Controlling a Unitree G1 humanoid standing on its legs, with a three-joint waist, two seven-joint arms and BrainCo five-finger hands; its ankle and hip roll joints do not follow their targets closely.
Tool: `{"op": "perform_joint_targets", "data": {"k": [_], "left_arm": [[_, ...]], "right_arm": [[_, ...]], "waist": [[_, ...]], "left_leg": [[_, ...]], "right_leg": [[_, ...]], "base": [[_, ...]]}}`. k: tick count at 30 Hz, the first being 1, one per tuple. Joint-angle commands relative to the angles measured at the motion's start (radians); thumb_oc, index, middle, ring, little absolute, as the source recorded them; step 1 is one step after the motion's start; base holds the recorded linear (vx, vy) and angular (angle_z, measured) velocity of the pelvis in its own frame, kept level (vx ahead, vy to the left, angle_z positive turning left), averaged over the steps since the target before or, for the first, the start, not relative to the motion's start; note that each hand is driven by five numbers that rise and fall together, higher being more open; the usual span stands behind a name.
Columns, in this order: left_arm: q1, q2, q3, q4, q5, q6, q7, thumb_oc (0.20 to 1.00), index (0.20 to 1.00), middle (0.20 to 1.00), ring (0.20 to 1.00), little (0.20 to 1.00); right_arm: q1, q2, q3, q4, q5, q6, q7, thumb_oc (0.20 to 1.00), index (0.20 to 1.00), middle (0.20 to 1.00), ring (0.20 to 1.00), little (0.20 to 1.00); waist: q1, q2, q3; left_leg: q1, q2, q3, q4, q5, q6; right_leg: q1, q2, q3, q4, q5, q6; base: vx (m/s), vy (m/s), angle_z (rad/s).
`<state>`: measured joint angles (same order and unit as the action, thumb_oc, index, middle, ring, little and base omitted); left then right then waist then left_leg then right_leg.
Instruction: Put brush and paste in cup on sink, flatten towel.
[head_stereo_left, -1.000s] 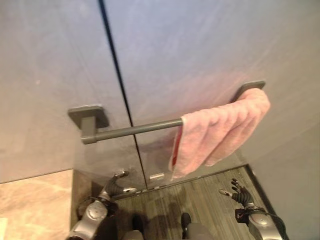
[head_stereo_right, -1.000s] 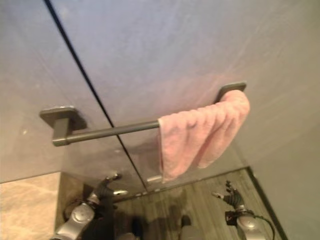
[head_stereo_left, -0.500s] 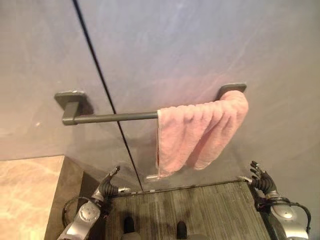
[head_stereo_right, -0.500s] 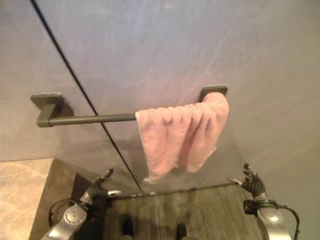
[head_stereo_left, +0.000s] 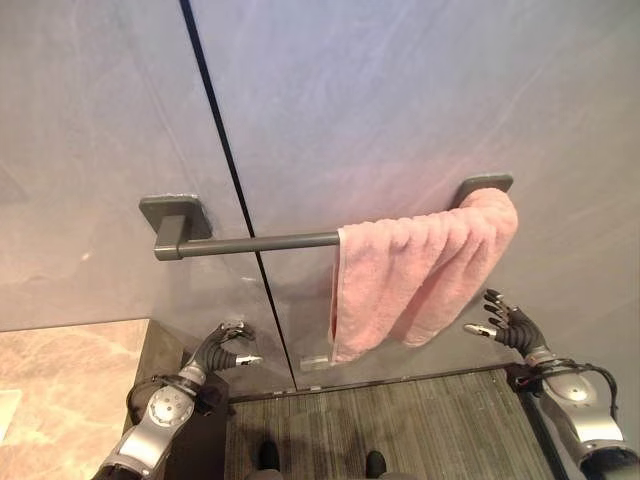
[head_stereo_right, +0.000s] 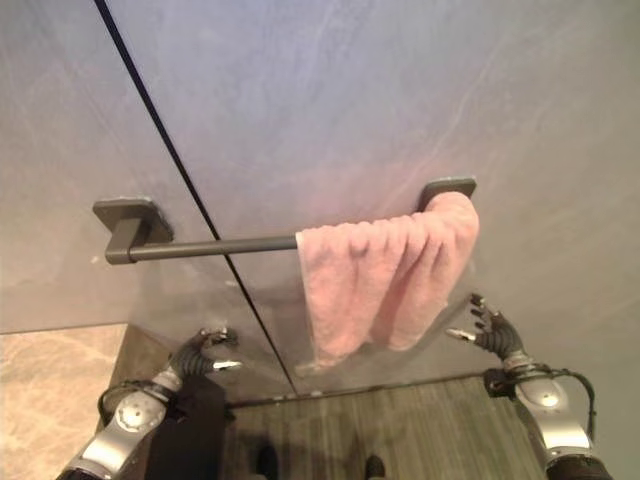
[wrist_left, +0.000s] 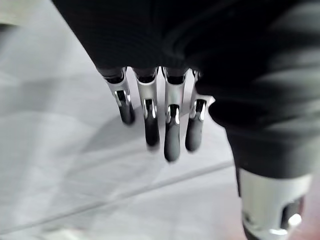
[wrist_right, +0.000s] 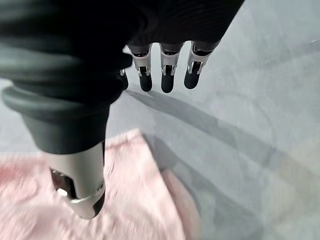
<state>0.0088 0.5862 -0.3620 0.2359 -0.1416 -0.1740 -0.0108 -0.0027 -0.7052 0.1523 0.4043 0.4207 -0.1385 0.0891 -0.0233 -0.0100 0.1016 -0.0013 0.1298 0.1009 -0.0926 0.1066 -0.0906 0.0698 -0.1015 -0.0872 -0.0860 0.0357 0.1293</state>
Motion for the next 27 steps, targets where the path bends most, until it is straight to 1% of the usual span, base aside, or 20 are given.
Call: {"op": "perform_joint_targets", "data": {"k": [1,5,10,11,16,17,24,27], "left_arm": [[-0.158,0.010,-0.043,-0.060,-0.050,-0.097,-0.018,1.000,1.000,1.000,1.000,1.000],[-0.211,-0.006,-0.101,-0.066,-0.063,-0.099,-0.034,1.000,1.000,1.000,1.000,1.000],[-0.253,-0.019,-0.139,-0.087,-0.090,-0.101,-0.051,1.000,1.000,1.000,1.000,1.000],[-0.260,-0.017,-0.149,-0.096,-0.091,-0.100,-0.058,1.000,1.000,1.000,1.000,1.000],[-0.272,-0.022,-0.174,-0.094,-0.093,-0.100,-0.068,1.000,1.000,1.000,1.000,1.000],[-0.285,-0.026,-0.196,-0.097,-0.090,-0.101,-0.074,1.000,1.000,1.000,1.000,1.000],[-0.321,-0.045,-0.256,-0.095,-0.071,-0.099,-0.085,1.000,1.000,1.000,1.000,1.000],[-0.334,-0.075,-0.281,-0.069,-0.051,-0.091,-0.078,1.000,1.000,1.000,1.000,1.000]], "right_arm": [[-0.139,-0.025,0.063,-0.077,0.087,-0.045,0.067,1.000,1.000,1.000,1.000,1.000],[-0.178,-0.021,0.112,-0.111,0.164,-0.036,0.107,1.000,1.000,1.000,1.000,1.000],[-0.219,-0.052,0.166,-0.192,0.191,-0.032,0.140,1.000,1.000,1.000,1.000,1.000],[-0.234,-0.068,0.185,-0.218,0.181,-0.032,0.146,1.000,1.000,1.000,1.000,1.000],[-0.255,-0.069,0.203,-0.240,0.180,-0.036,0.147,1.000,1.000,1.000,1.000,1.000],[-0.274,-0.062,0.223,-0.248,0.171,-0.038,0.145,1.000,1.000,1.000,1.000,1.000],[-0.299,-0.041,0.260,-0.229,0.121,-0.037,0.131,1.000,1.000,1.000,1.000,1.000],[-0.302,-0.024,0.264,-0.204,0.097,-0.033,0.115,1.000,1.000,1.000,1.000,1.000]], "waist": [[0.008,-0.039,-0.062],[0.004,-0.041,-0.066],[-0.001,-0.039,-0.065],[-0.002,-0.039,-0.063],[-0.004,-0.040,-0.063],[-0.005,-0.040,-0.062],[-0.009,-0.043,-0.065],[-0.012,-0.044,-0.069]], "left_leg": [[0.042,-0.046,0.070,0.005,-0.044,0.004],[0.041,-0.044,0.070,0.005,-0.044,-0.001],[0.046,-0.040,0.074,0.005,-0.043,-0.007],[0.046,-0.037,0.076,0.005,-0.042,-0.009],[0.046,-0.033,0.078,0.005,-0.041,-0.013],[0.047,-0.030,0.079,0.005,-0.040,-0.014],[0.053,-0.025,0.081,0.005,-0.042,-0.015],[0.055,-0.023,0.083,0.005,-0.044,-0.013]], "right_leg": [[-0.043,0.026,-0.002,0.064,0.009,-0.004],[-0.039,0.026,-0.002,0.055,0.013,-0.004],[-0.038,0.029,-0.002,0.050,0.016,-0.005],[-0.037,0.031,-0.001,0.049,0.016,-0.006],[-0.037,0.034,-0.001,0.047,0.017,-0.006],[-0.036,0.037,-0.001,0.046,0.016,-0.007],[-0.031,0.045,-0.002,0.042,0.013,-0.009],[-0.028,0.047,-0.005,0.042,0.010,-0.010]], "base": [[0.00,0.000,0.00],[0.00,0.000,0.00],[0.02,-0.021,-0.12],[0.00,0.000,0.00],[0.00,0.000,0.00],[0.00,0.000,0.00],[0.00,-0.005,0.00],[0.00,0.000,0.00]]}}
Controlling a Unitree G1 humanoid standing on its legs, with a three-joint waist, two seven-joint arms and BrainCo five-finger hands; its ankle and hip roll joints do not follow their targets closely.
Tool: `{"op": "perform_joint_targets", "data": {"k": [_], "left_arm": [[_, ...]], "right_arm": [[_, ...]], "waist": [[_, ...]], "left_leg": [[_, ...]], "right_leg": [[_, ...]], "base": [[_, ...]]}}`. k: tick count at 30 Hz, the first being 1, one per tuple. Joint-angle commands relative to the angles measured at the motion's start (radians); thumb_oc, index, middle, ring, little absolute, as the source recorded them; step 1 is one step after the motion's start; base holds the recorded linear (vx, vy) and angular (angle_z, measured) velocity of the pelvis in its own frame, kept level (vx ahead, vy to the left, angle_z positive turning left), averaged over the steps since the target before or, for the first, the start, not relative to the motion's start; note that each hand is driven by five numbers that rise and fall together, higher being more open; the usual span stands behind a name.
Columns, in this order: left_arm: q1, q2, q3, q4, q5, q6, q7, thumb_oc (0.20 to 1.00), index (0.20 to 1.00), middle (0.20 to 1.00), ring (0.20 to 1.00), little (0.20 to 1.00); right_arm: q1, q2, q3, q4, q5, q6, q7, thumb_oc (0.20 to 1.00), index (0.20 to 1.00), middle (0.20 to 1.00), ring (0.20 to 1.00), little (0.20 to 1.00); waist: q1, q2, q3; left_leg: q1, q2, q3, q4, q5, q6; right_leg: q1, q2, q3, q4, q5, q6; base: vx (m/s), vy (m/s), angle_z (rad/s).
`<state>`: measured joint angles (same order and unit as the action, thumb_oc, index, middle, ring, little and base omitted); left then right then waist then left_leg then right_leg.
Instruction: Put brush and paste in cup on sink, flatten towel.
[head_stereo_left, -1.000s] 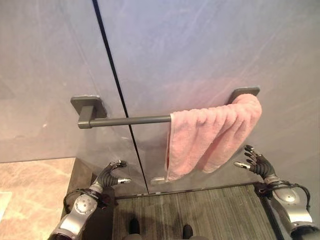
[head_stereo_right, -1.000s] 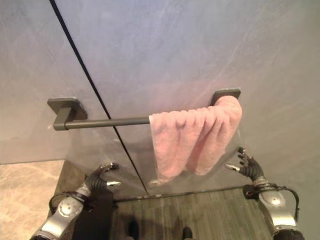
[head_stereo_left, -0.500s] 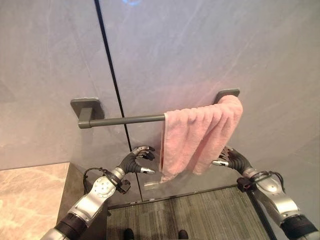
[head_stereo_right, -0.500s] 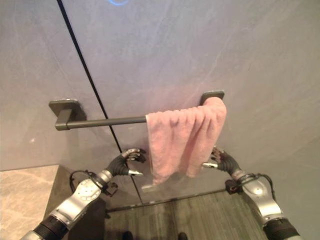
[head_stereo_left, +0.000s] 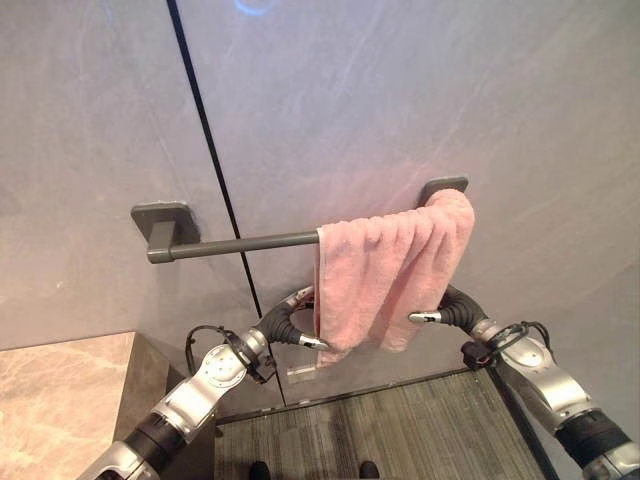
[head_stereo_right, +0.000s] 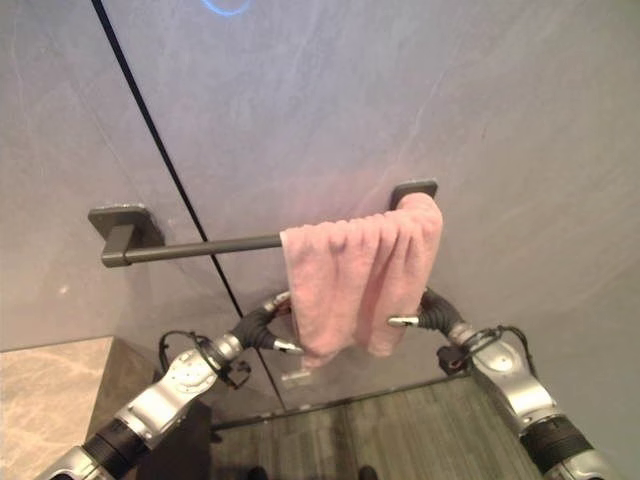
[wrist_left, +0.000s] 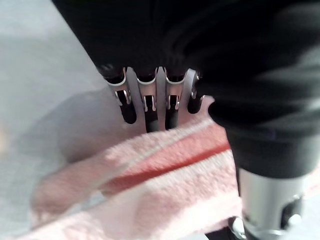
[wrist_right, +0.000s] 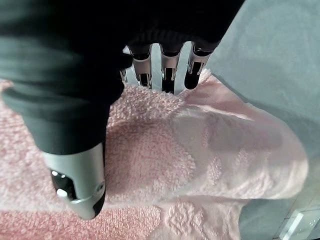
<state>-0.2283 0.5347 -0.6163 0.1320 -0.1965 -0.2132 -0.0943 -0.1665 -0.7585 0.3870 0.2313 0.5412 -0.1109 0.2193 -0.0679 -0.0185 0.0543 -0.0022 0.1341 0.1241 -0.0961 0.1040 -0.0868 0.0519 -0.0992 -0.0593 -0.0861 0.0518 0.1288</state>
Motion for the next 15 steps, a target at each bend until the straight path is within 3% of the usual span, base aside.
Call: {"op": "perform_joint_targets", "data": {"k": [1,2,3,4,10,15], "left_arm": [[-0.103,-0.036,-0.033,0.050,0.014,-0.050,0.009,1.000,1.000,1.000,1.000,1.000],[-0.109,-0.049,-0.039,0.068,0.025,-0.047,0.014,1.000,1.000,1.000,1.000,1.000],[-0.110,-0.068,-0.047,0.089,0.026,-0.042,0.019,0.363,0.363,0.363,0.363,0.363],[-0.112,-0.084,-0.047,0.107,0.019,-0.039,0.026,0.200,0.200,0.200,0.200,0.200],[-0.093,-0.107,-0.010,0.119,0.000,-0.032,0.052,0.200,0.200,0.200,0.200,0.200],[-0.021,-0.053,0.066,0.050,-0.010,-0.035,0.046,0.200,0.200,0.200,0.200,0.200]], "right_arm": [[-0.143,0.038,0.032,-0.019,-0.032,-0.059,-0.020,0.950,0.950,0.950,0.950,0.950],[-0.148,0.043,0.034,-0.009,-0.044,-0.059,-0.028,0.391,0.391,0.391,0.391,0.391],[-0.152,0.054,0.032,0.005,-0.057,-0.057,-0.041,0.200,0.200,0.200,0.200,0.200],[-0.159,0.069,0.035,0.028,-0.069,-0.053,-0.057,0.200,0.200,0.200,0.200,0.200],[-0.126,0.134,-0.017,0.016,-0.030,-0.060,-0.080,0.200,0.200,0.200,0.200,0.200],[-0.035,0.141,-0.086,-0.079,0.006,-0.075,-0.061,0.200,0.200,0.200,0.200,0.200]], "waist": [[0.032,-0.036,-0.023],[0.031,-0.037,-0.024],[0.030,-0.036,-0.025],[0.029,-0.036,-0.025],[0.027,-0.036,-0.027],[0.033,-0.040,-0.031]], "left_leg": [[0.057,-0.027,0.060,0.009,-0.042,-0.017],[0.058,-0.028,0.061,0.009,-0.044,-0.017],[0.059,-0.028,0.062,0.009,-0.045,-0.016],[0.060,-0.028,0.063,0.009,-0.046,-0.015],[0.063,-0.027,0.065,0.009,-0.048,-0.013],[0.069,-0.027,0.062,0.009,-0.052,-0.012]], "right_leg": [[-0.009,0.045,-0.034,0.040,-0.005,-0.009],[-0.006,0.045,-0.034,0.038,-0.005,-0.009],[-0.006,0.045,-0.033,0.037,-0.005,-0.009],[-0.006,0.045,-0.032,0.037,-0.005,-0.009],[-0.005,0.045,-0.030,0.038,-0.003,-0.009],[0.001,0.046,-0.034,0.040,-0.007,-0.011]], "base": [[0.00,0.000,0.00],[0.00,0.000,0.00],[0.00,0.000,0.00],[0.00,0.000,0.00],[0.00,0.000,0.00],[0.00,0.000,0.00]]}}
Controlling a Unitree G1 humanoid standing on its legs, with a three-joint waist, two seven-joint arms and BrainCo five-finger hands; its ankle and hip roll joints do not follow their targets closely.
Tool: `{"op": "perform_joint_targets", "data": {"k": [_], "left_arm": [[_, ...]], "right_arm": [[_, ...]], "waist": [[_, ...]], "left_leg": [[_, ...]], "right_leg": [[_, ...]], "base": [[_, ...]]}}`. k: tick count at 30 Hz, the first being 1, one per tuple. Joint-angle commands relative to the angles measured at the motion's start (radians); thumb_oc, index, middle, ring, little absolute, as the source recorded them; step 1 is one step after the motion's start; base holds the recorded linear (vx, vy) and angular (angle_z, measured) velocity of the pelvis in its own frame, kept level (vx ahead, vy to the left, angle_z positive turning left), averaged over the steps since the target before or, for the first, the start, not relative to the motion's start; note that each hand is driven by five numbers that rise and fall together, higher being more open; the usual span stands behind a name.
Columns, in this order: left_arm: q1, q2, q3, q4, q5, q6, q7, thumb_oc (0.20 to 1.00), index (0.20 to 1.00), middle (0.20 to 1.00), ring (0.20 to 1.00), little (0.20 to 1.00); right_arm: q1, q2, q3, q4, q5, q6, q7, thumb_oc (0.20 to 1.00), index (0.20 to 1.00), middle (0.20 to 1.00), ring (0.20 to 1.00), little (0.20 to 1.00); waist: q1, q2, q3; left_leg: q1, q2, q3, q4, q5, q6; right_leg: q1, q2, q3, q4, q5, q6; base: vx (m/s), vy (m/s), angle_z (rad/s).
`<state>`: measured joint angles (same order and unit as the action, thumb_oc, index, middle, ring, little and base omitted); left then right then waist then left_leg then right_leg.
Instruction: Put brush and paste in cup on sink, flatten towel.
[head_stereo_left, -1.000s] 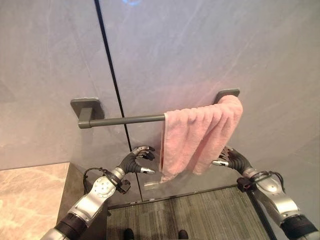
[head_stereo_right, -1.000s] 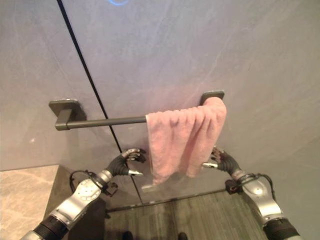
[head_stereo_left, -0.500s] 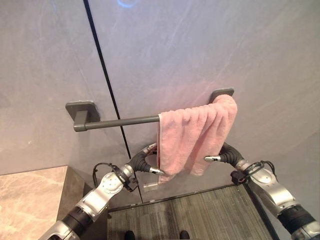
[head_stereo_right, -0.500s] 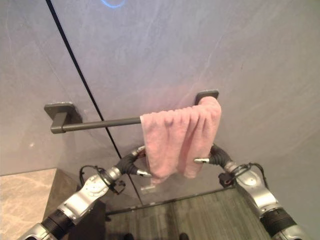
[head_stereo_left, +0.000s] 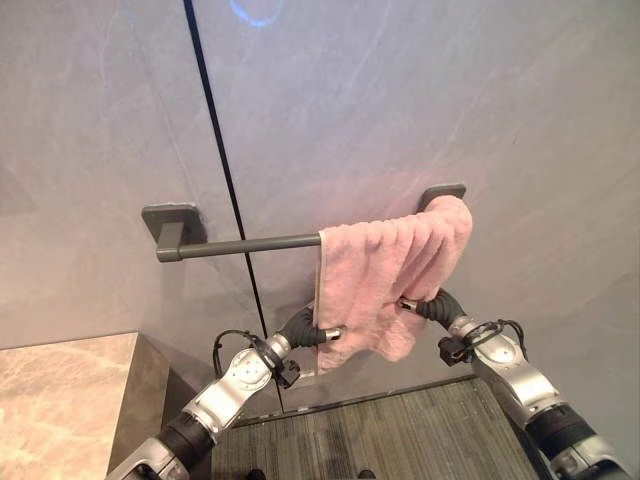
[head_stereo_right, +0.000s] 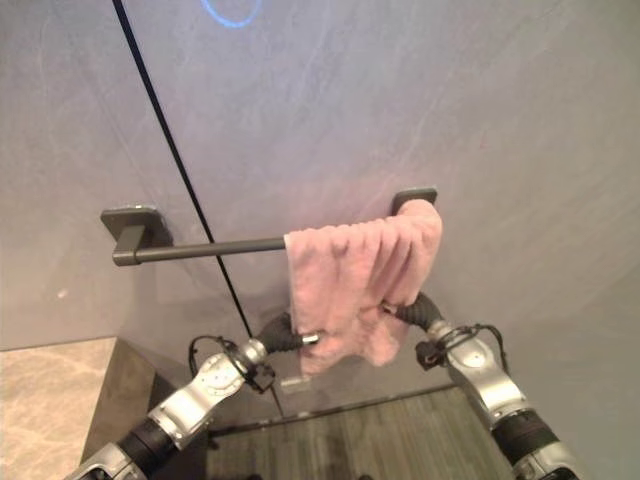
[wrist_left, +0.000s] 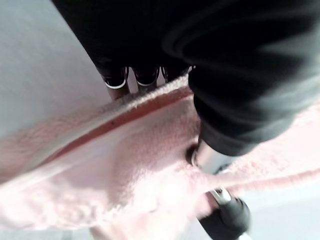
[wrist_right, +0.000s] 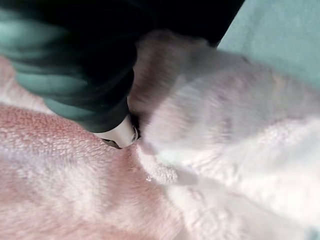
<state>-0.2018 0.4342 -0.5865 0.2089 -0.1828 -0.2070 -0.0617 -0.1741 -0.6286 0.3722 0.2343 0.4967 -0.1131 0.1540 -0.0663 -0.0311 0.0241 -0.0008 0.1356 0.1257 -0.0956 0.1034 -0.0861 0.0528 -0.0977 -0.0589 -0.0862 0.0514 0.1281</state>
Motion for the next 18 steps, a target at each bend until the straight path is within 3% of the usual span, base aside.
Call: {"op": "perform_joint_targets", "data": {"k": [1,12,18], "left_arm": [[-0.046,0.048,0.037,-0.028,-0.024,-0.040,0.013,0.200,0.200,0.200,0.200,0.200],[0.072,0.184,0.238,-0.373,-0.089,-0.102,-0.002,0.200,0.200,0.200,0.200,0.200],[0.208,0.232,0.379,-0.544,-0.115,-0.143,0.001,0.200,0.200,0.200,0.200,0.200]], "right_arm": [[-0.025,0.011,-0.071,-0.084,0.051,-0.072,0.004,0.200,0.200,0.200,0.200,0.200],[0.111,-0.011,-0.186,-0.423,0.234,-0.121,0.119,0.200,0.200,0.200,0.200,0.200],[0.121,0.000,-0.146,-0.590,0.270,-0.125,0.154,0.200,0.200,0.200,0.200,0.200]], "waist": [[0.031,-0.028,-0.002],[0.042,-0.039,-0.009],[0.067,-0.043,-0.008]], "left_leg": [[0.068,-0.029,0.060,0.008,-0.051,-0.012],[0.069,-0.025,0.047,0.008,-0.050,-0.019],[0.067,-0.026,0.036,0.008,-0.054,-0.022]], "right_leg": [[0.000,0.044,-0.034,0.040,-0.007,-0.010],[0.007,0.048,-0.052,0.047,-0.017,-0.009],[0.009,0.047,-0.062,0.049,-0.023,-0.011]], "base": [[0.00,0.000,0.00],[0.00,0.000,0.00],[0.00,0.000,0.01]]}}
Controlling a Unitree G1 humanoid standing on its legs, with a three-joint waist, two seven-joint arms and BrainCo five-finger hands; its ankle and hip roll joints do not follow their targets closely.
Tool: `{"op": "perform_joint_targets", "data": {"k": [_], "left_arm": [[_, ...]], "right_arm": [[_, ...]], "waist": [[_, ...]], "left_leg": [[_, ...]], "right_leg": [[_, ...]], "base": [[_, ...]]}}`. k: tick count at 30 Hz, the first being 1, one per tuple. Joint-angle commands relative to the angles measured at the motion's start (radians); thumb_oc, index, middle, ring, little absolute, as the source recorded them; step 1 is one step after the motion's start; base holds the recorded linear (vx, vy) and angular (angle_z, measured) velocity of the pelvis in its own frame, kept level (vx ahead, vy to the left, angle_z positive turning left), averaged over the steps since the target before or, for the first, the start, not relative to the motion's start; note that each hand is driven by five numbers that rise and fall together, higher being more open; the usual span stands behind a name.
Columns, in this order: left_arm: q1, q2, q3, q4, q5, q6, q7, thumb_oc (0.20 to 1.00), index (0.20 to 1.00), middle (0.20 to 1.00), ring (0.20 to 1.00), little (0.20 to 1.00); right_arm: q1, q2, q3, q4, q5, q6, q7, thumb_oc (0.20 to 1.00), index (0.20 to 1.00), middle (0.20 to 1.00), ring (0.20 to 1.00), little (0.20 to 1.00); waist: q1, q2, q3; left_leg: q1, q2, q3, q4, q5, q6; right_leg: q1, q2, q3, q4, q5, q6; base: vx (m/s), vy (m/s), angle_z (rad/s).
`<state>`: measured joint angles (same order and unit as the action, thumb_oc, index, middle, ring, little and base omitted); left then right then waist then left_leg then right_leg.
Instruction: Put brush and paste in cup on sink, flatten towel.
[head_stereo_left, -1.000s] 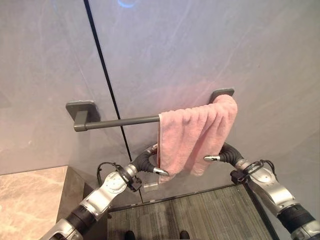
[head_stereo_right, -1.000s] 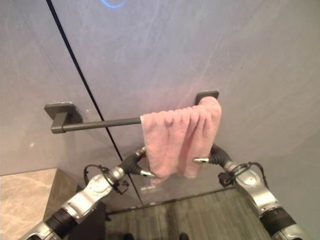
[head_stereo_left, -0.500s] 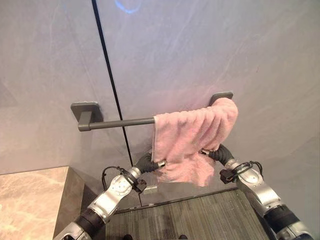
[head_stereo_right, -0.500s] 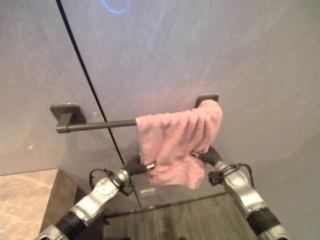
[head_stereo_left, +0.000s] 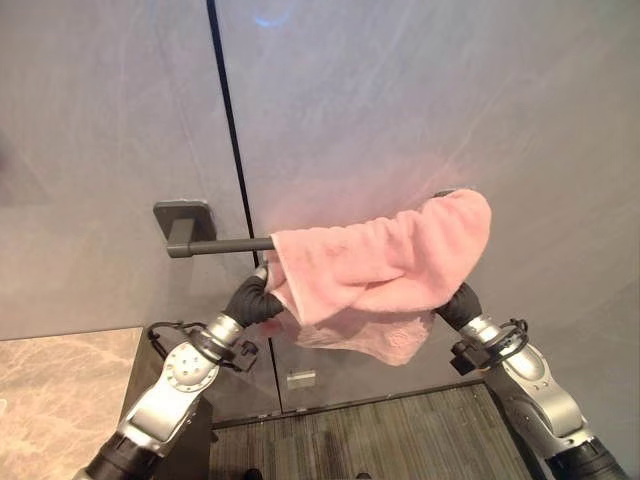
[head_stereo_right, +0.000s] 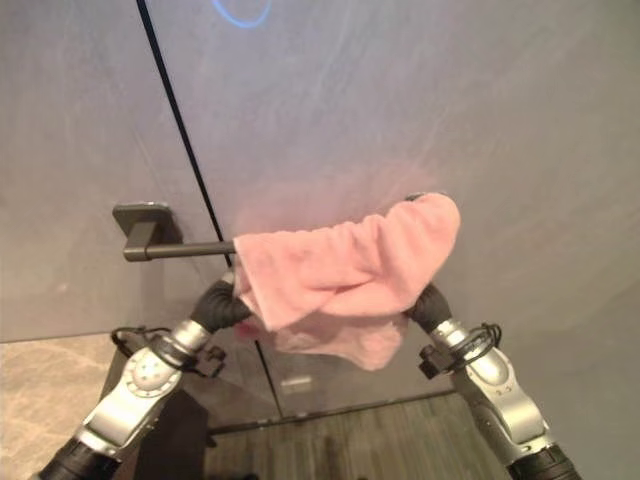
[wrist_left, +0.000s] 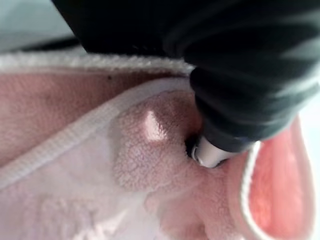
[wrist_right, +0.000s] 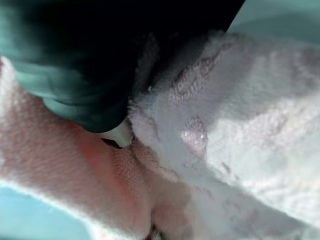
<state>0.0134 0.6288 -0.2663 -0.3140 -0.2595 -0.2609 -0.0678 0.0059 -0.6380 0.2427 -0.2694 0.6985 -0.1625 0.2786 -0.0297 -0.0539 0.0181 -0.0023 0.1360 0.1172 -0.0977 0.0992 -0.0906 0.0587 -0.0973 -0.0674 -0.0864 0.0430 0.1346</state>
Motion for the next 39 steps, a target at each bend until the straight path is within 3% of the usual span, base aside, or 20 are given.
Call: {"op": "perform_joint_targets", "data": {"k": [1,4,8,13,21,22,23,24,30,31,34,35,39], "left_arm": [[0.021,0.042,0.083,-0.032,-0.036,-0.091,0.013,0.200,0.200,0.200,0.200,0.200],[0.082,0.034,0.113,-0.027,-0.049,-0.090,0.017,0.200,0.200,0.200,0.200,0.200],[0.117,-0.035,0.046,0.251,-0.047,-0.036,0.045,0.200,0.200,0.200,0.200,0.200],[0.099,-0.016,0.044,0.188,-0.052,-0.048,0.033,0.200,0.200,0.200,0.200,0.200],[0.096,-0.037,0.035,0.227,-0.013,-0.040,0.054,0.200,0.200,0.200,0.200,0.200],[0.093,-0.040,0.032,0.244,-0.001,-0.041,0.057,0.821,0.821,0.821,0.821,0.821],[0.091,-0.044,0.030,0.265,0.018,-0.037,0.062,1.000,1.000,1.000,1.000,1.000],[0.090,-0.050,0.028,0.282,0.027,-0.036,0.069,1.000,1.000,1.000,1.000,1.000],[0.087,-0.095,0.021,0.461,0.065,-0.007,0.105,1.000,1.000,1.000,1.000,1.000],[0.079,-0.125,0.015,0.568,0.079,0.017,0.117,1.000,1.000,1.000,1.000,1.000],[0.073,-0.132,0.014,0.599,0.078,0.019,0.122,1.000,1.000,1.000,1.000,1.000],[0.056,-0.172,0.015,0.768,0.110,0.043,0.145,1.000,1.000,1.000,1.000,1.000],[0.027,-0.212,0.011,0.937,0.138,0.055,0.169,1.000,1.000,1.000,1.000,1.000]], "right_arm": [[-0.063,0.020,0.002,-0.091,0.064,-0.075,0.027,0.200,0.200,0.200,0.200,0.200],[-0.067,0.043,0.033,-0.089,0.044,-0.068,0.021,0.200,0.200,0.200,0.200,0.200],[-0.080,0.116,0.099,0.174,-0.218,-0.059,-0.121,0.200,0.200,0.200,0.200,0.200],[-0.035,0.137,0.063,0.091,-0.115,-0.070,-0.078,0.200,0.200,0.200,0.200,0.200],[-0.020,0.158,0.021,0.092,-0.125,-0.074,-0.121,0.200,0.200,0.200,0.200,0.200],[-0.018,0.161,0.022,0.102,-0.127,-0.074,-0.120,0.200,0.200,0.200,0.200,0.200],[-0.013,0.161,0.019,0.116,-0.146,-0.073,-0.125,0.784,0.784,0.784,0.784,0.784],[-0.009,0.159,0.012,0.120,-0.170,-0.071,-0.137,1.000,1.000,1.000,1.000,1.000],[0.017,0.194,-0.015,0.295,-0.185,-0.057,-0.187,1.000,1.000,1.000,1.000,1.000],[0.032,0.221,-0.034,0.417,-0.194,-0.045,-0.219,1.000,1.000,1.000,1.000,1.000],[0.034,0.227,-0.045,0.444,-0.200,-0.047,-0.232,1.000,1.000,1.000,1.000,1.000],[0.042,0.274,-0.081,0.620,-0.182,-0.037,-0.271,1.000,1.000,1.000,1.000,1.000],[0.029,0.310,-0.089,0.789,-0.180,-0.034,-0.294,1.000,1.000,1.000,1.000,1.000]], "waist": [[0.033,-0.021,-0.001],[0.045,-0.023,0.003],[0.069,-0.023,0.016],[0.071,-0.027,0.020],[0.061,-0.026,0.006],[0.061,-0.025,0.006],[0.060,-0.024,0.005],[0.059,-0.023,0.005],[0.054,-0.022,0.008],[0.049,-0.021,0.009],[0.047,-0.020,0.009],[0.038,-0.017,0.010],[0.028,-0.014,0.014]], "left_leg": [[0.068,-0.028,0.042,0.010,-0.050,-0.016],[0.068,-0.031,0.035,0.010,-0.051,-0.013],[0.071,-0.039,0.023,0.010,-0.051,0.004],[0.071,-0.043,0.018,0.010,-0.052,0.010],[0.082,-0.044,0.031,0.010,-0.060,0.012],[0.083,-0.044,0.032,0.010,-0.060,0.013],[0.083,-0.043,0.032,0.010,-0.059,0.012],[0.082,-0.043,0.032,0.010,-0.057,0.011],[0.058,-0.035,0.031,0.010,-0.035,0.000],[0.049,-0.033,0.029,0.010,-0.028,-0.004],[0.045,-0.032,0.029,0.010,-0.027,-0.006],[0.031,-0.027,0.025,0.010,-0.019,-0.015],[0.017,-0.019,0.020,0.010,-0.013,-0.022]], "right_leg": [[0.004,0.046,-0.056,0.050,-0.016,-0.018],[0.006,0.046,-0.061,0.050,-0.018,-0.020],[0.012,0.042,-0.073,0.063,-0.026,-0.022],[0.008,0.039,-0.077,0.075,-0.033,-0.018],[0.015,0.038,-0.070,0.068,-0.029,-0.017],[0.015,0.039,-0.068,0.067,-0.028,-0.017],[0.015,0.039,-0.067,0.066,-0.027,-0.017],[0.013,0.038,-0.067,0.065,-0.024,-0.016],[-0.003,0.034,-0.067,0.059,0.000,-0.013],[-0.008,0.032,-0.070,0.053,0.011,-0.012],[-0.009,0.032,-0.072,0.050,0.014,-0.012],[-0.017,0.031,-0.076,0.043,0.022,-0.012],[-0.028,0.032,-0.076,0.050,0.023,-0.015]], "base": [[0.00,0.000,0.00],[0.00,0.011,0.07],[-0.01,0.019,0.15],[0.00,0.011,0.03],[0.00,0.001,0.00],[0.00,0.000,0.00],[0.00,0.000,0.00],[-0.03,0.004,-0.01],[-0.06,-0.003,-0.01],[-0.06,-0.001,0.00],[-0.05,-0.001,0.01],[-0.07,-0.002,-0.01],[-0.06,-0.005,0.01]]}}
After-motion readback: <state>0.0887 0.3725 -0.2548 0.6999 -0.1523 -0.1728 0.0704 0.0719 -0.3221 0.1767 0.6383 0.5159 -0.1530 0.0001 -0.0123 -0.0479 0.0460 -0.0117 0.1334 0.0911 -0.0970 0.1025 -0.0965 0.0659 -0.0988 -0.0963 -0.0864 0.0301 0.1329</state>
